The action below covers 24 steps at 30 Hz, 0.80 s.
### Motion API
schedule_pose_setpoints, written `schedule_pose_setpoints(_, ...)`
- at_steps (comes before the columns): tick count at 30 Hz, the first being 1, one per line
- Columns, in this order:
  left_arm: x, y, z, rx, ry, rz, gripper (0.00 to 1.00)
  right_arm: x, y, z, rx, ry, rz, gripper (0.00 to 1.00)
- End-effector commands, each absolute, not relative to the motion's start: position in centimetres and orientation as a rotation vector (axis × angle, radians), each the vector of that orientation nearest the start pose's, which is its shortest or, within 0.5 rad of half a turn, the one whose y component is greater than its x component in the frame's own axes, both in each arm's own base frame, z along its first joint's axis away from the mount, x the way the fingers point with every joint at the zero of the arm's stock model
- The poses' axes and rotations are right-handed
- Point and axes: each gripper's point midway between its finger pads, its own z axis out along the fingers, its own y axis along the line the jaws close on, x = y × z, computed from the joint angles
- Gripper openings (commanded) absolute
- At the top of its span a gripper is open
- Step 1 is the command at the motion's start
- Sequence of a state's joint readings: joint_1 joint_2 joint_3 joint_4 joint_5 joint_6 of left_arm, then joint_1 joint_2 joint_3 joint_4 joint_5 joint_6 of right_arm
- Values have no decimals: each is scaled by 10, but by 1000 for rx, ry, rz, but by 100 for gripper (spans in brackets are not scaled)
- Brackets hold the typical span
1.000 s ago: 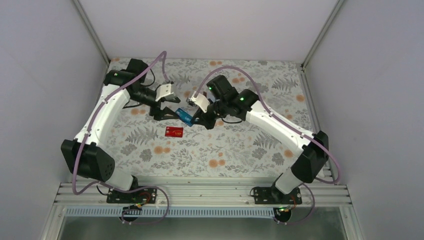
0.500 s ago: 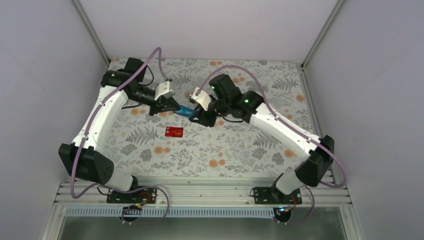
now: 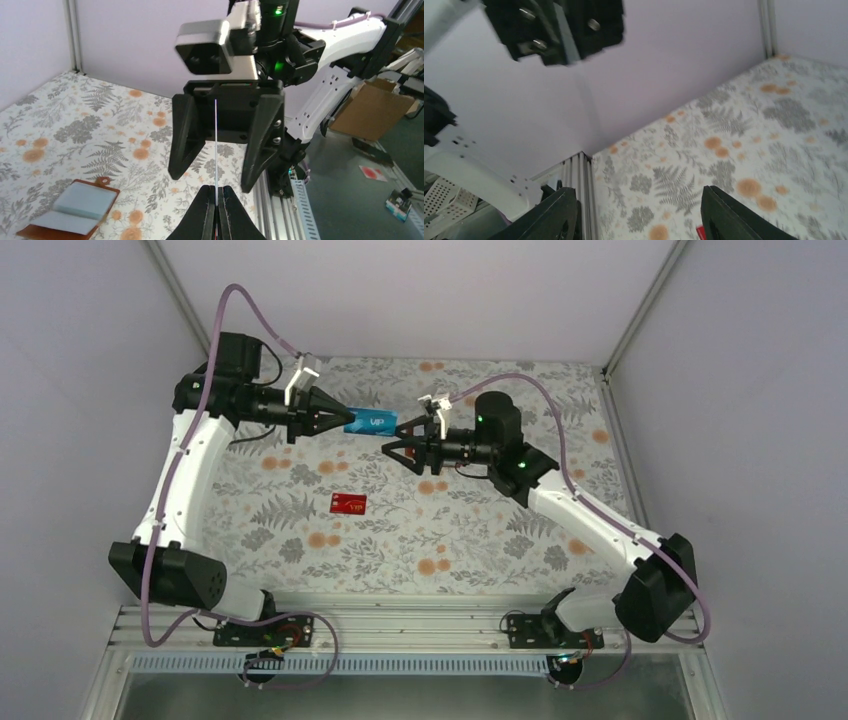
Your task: Take the credit cards out of the card holder
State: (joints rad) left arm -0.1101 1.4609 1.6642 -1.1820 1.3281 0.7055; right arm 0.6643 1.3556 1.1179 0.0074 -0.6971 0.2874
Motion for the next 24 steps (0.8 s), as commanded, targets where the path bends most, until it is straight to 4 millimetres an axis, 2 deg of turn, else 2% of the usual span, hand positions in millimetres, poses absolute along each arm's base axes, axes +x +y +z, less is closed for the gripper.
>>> schedule_pose_setpoints(1, 254, -198, 407, 1148, 1524, -1316, 2, 237, 344, 373, -943, 1495, 1346, 65)
schedule_pose_setpoints(4, 252, -198, 409, 1149, 1513, -1309, 2, 230, 344, 383, -979, 1440, 1366, 65)
schedule_pose_setpoints(7, 249, -198, 409, 1154, 1507, -1316, 2, 236, 343, 392, -935, 1433, 1341, 61)
schedule_pose_setpoints(11, 249, -197, 406, 1154, 1515, -1316, 2, 244, 347, 399, -905, 1447, 1362, 22)
schedule_pose_setpoints(14, 248, -197, 406, 1157, 1514, -1312, 2, 243, 349, 399, -912, 1448, 1372, 7)
schedule_pose_setpoints(17, 248, -197, 403, 1164, 1518, -1300, 2, 244, 347, 400, -904, 1455, 1360, 8)
schedule_pose_setpoints(20, 250, -197, 399, 1159, 1537, -1297, 3, 246, 347, 400, -896, 1479, 1362, 4)
schedule_pose_setpoints(22, 260, -196, 394, 1130, 1590, -1263, 3, 257, 348, 391, -846, 1570, 1351, 4)
schedule_pose_setpoints(23, 270, -194, 388, 1087, 1657, -1227, 24, 265, 347, 385, -817, 1628, 1342, 4)
schedule_pose_setpoints(24, 284, -191, 380, 1036, 1735, -1160, 59, 273, 345, 375, -781, 1707, 1325, 4)
